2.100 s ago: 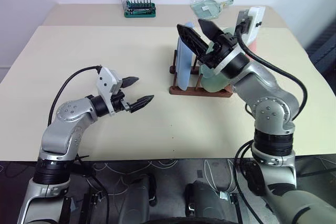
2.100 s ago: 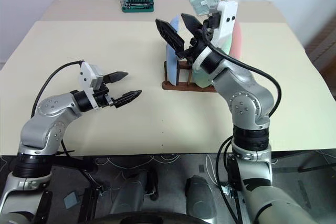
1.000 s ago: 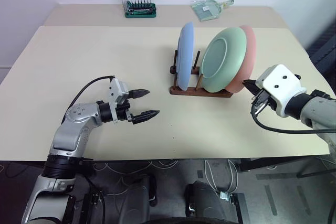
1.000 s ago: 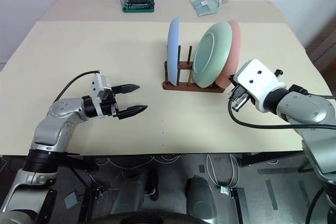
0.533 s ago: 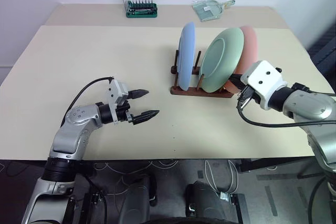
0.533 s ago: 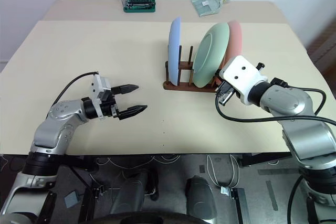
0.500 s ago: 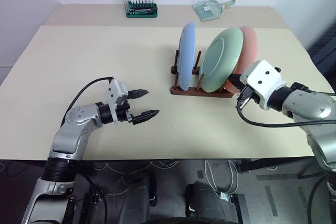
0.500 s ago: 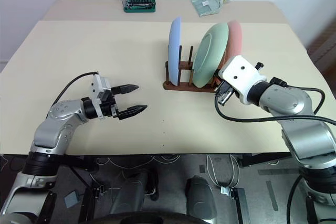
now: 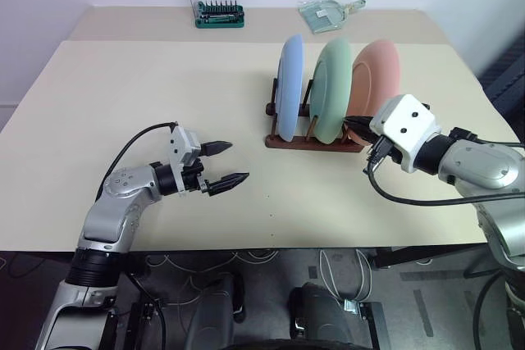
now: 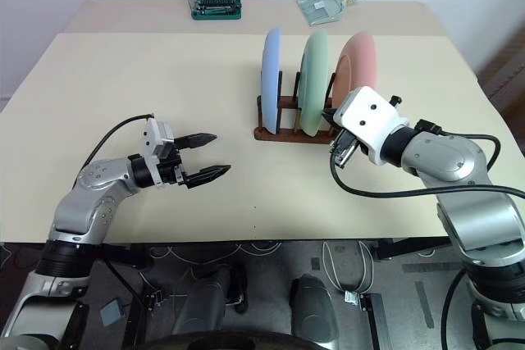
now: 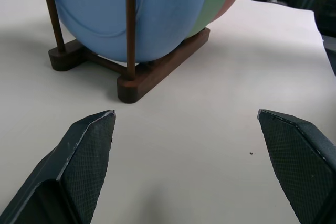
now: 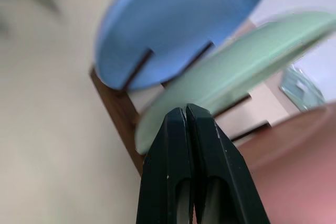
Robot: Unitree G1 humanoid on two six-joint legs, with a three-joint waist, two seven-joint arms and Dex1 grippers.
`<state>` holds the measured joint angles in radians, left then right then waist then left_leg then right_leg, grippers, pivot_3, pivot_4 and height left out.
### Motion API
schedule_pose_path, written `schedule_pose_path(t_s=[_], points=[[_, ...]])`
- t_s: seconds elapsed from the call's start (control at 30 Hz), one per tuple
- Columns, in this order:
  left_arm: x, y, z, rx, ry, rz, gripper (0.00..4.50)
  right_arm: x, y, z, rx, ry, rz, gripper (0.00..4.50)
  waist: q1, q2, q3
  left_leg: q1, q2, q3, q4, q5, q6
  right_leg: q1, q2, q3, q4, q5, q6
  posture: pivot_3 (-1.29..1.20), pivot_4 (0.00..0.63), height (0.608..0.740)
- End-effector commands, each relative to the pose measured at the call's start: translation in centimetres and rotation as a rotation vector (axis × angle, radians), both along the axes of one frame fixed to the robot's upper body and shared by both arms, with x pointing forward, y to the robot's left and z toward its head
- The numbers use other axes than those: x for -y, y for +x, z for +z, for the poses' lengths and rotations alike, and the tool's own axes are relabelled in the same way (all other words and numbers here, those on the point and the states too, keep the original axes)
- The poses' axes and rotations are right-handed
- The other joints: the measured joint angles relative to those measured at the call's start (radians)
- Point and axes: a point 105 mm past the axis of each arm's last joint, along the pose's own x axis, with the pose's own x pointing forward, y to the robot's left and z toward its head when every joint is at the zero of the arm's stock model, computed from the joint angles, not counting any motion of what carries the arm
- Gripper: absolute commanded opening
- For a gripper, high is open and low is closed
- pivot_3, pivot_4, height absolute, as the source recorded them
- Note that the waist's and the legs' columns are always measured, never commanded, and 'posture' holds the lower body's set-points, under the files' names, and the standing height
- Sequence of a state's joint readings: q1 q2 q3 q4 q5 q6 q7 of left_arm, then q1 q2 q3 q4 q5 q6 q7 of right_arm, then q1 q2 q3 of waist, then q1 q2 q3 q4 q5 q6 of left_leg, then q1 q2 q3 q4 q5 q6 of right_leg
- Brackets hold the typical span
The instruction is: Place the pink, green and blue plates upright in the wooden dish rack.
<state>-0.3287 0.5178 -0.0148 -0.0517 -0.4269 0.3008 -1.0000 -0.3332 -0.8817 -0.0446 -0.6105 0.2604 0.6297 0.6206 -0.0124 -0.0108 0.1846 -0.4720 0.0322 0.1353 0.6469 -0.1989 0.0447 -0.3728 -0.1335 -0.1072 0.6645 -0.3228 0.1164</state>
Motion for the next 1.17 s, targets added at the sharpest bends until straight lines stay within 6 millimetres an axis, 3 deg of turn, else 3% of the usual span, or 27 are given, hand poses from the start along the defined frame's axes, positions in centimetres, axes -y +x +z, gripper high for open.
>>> schedule_pose_path(t_s=[0.03,0.2,0.3,0.47,0.63,0.9,1.17], points=[[0.5,0.0,1.2,0.049,-0.018,-0.019,4.5,-0.2,-0.5,1.7,0.067,-0.004,0.013,0.03,0.0,0.0,0.0,0.0,0.0,0.0,0.0,0.0,0.0,0.0,0.0,0.0,0.0,0.0,0.0,0.0,0.15,0.736],[0.1,0.5,1.4,0.068,-0.019,0.015,4.5,2.2,-0.8,3.4,0.099,0.025,-0.054,0.03,0.001,0.0,0.0,0.0,0.0,0.0,0.0,0.0,0.0,0.0,0.0,0.0,0.0,0.0,0.0,0.0,0.15,0.736],[-1.2,1.1,1.4,0.074,-0.003,0.067,4.5,4.9,-2.4,4.8,0.074,0.195,-0.075,0.03,0.007,0.0,0.0,0.0,0.0,0.0,0.0,0.0,0.0,0.0,0.0,0.0,0.0,0.0,0.0,0.0,0.15,0.736],[-4.1,2.4,1.3,0.077,0.042,0.166,4.5,7.9,-5.1,1.8,-0.088,0.256,-0.109,0.03,0.015,0.0,-0.001,0.001,0.0,0.0,0.0,0.0,0.001,0.003,0.0,-0.001,-0.002,0.0,0.0,0.0,0.15,0.736],[-6.9,3.2,0.9,0.063,0.094,0.25,4.5,11.1,-5.1,-1.9,-0.17,0.312,-0.233,0.03,0.007,-0.001,-0.001,0.007,0.0,0.0,-0.001,-0.001,0.001,0.008,0.0,-0.001,-0.002,0.0,0.0,0.0,0.15,0.736],[-9.2,2.7,0.6,0.051,0.132,0.309,4.5,11.8,-4.4,-4.6,-0.181,0.357,-0.263,0.03,-0.003,0.0,-0.001,0.009,0.0,0.0,-0.002,-0.001,0.001,0.008,0.0,0.0,-0.001,0.0,0.0,0.0,0.15,0.736],[-9.1,0.8,0.2,0.029,0.118,0.32,4.5,11.7,-3.3,-5.6,-0.214,0.389,-0.243,0.03,-0.001,0.0,-0.001,0.009,0.0,0.0,-0.002,-0.001,0.001,0.009,-0.001,0.0,-0.001,0.0,0.0,0.0,0.15,0.736]])
